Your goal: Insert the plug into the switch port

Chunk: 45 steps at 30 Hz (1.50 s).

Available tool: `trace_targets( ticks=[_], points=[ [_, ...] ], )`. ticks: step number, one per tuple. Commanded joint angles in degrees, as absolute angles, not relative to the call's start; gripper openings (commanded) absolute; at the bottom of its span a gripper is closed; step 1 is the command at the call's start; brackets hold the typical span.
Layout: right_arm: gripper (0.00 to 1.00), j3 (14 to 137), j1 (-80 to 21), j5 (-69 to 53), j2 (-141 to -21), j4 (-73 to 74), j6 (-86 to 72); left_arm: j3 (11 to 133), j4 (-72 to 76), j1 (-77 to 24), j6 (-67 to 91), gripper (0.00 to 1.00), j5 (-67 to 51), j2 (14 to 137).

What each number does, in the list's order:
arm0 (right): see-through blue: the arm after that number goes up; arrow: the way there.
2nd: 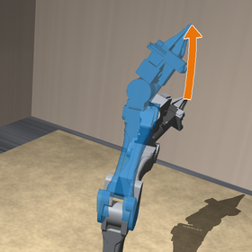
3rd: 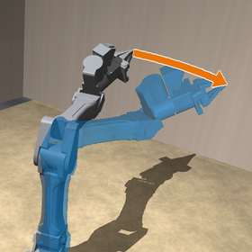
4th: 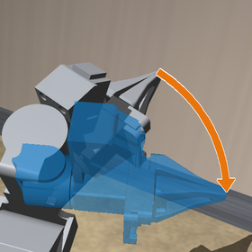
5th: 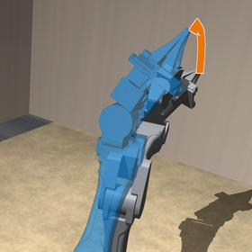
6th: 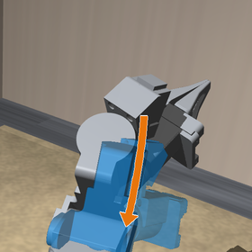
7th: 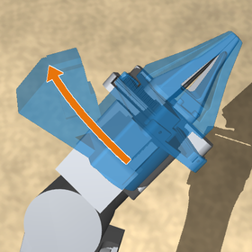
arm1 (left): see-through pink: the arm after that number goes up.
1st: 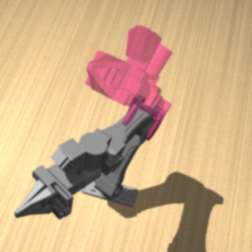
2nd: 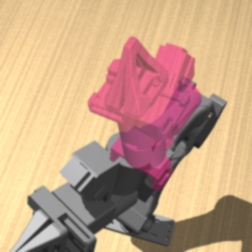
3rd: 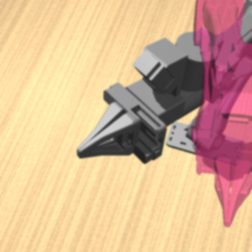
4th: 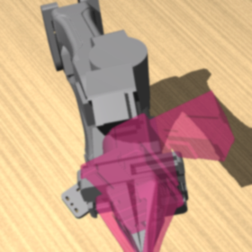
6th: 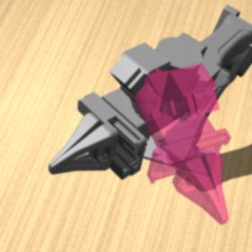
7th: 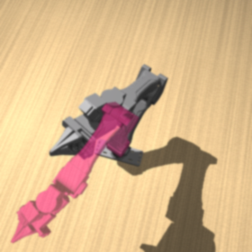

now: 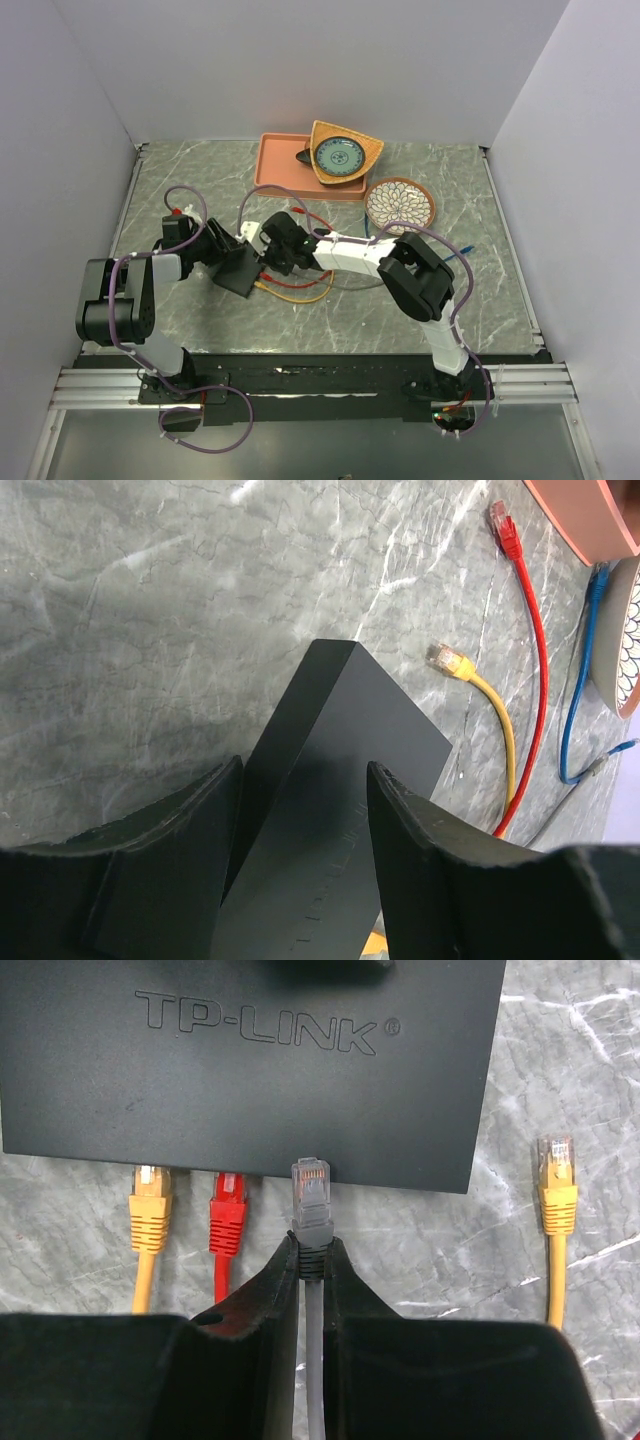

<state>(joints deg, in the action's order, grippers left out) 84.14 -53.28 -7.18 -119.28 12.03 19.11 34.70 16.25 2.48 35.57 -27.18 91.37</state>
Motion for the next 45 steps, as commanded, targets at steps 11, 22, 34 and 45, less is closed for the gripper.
trace_targets(
  ticks=[11, 22, 34, 45],
  points=[
    [0.0, 78.31, -53.79, -4.49, -117.25, 10.46, 18.55, 34.63, 15.38, 2.2, 34.72, 0.57, -28.65, 92.55],
    [0.0, 78.22, -53.79, -4.57, -117.77, 10.99, 19.16, 34.54, 15.29, 2.28, 34.45, 0.56, -28.74, 92.72],
    [0.0, 81.91, -53.96, -3.43, -119.09, 13.35, 19.25, 34.63, 15.56, 2.2, 34.37, 0.55, -29.53, 92.99],
    [0.0, 83.41, -54.4, -3.51, -119.79, 12.57, 18.54, 34.81, 15.64, 2.2, 34.28, 0.55, -30.15, 93.69]
  ],
)
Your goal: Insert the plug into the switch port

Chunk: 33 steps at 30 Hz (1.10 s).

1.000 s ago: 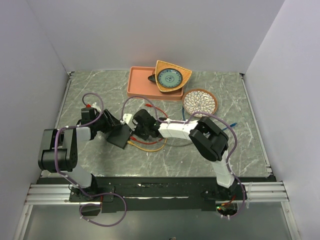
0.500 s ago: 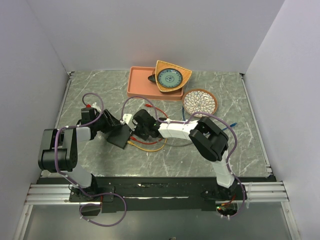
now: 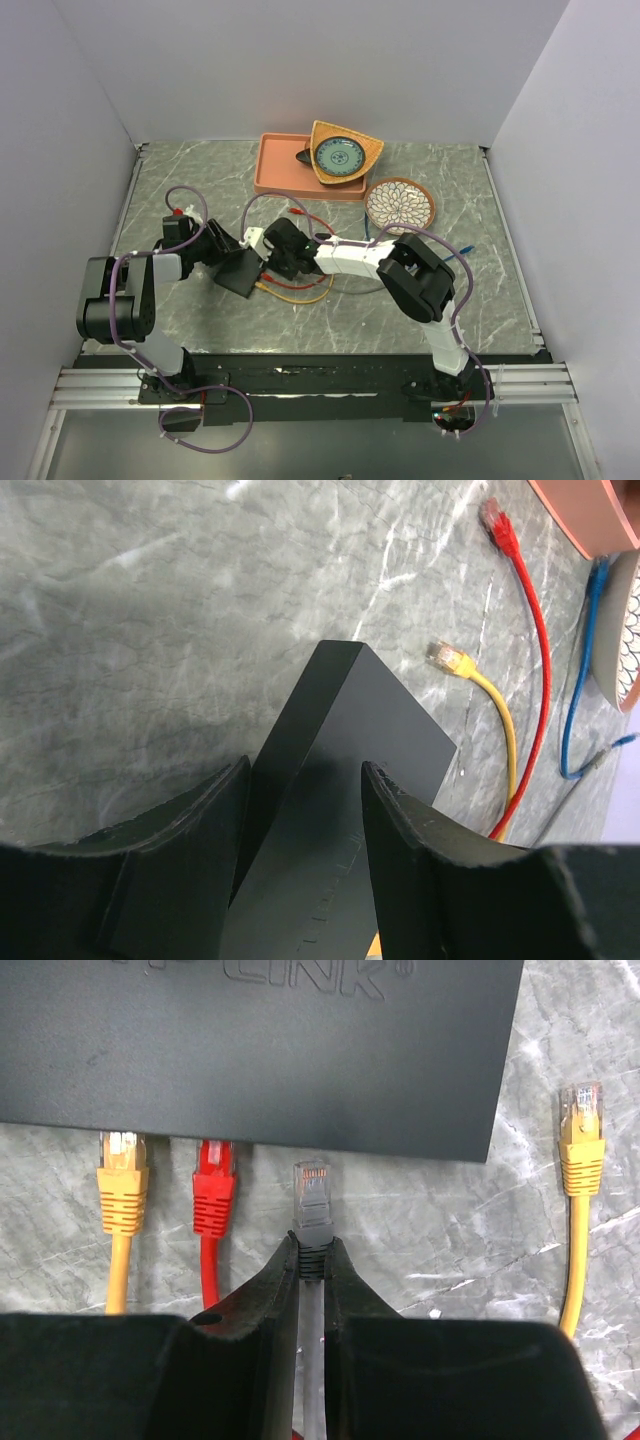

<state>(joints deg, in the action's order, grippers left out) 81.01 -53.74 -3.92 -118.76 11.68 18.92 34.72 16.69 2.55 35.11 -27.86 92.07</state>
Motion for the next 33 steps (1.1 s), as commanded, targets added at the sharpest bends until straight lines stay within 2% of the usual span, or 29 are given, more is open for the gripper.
trace_targets(
  ticks=[1, 33],
  points=[
    [0.0, 83.58, -54.49, -3.6, -119.79, 12.57, 18.54, 34.8, 15.64, 2.2, 34.19, 0.55, -30.23, 93.6],
    [0.0, 87.89, -56.69, -0.62, -120.67, 10.63, 18.37, 34.72, 16.0, 2.2, 34.01, 0.54, -31.46, 93.96]
  ],
)
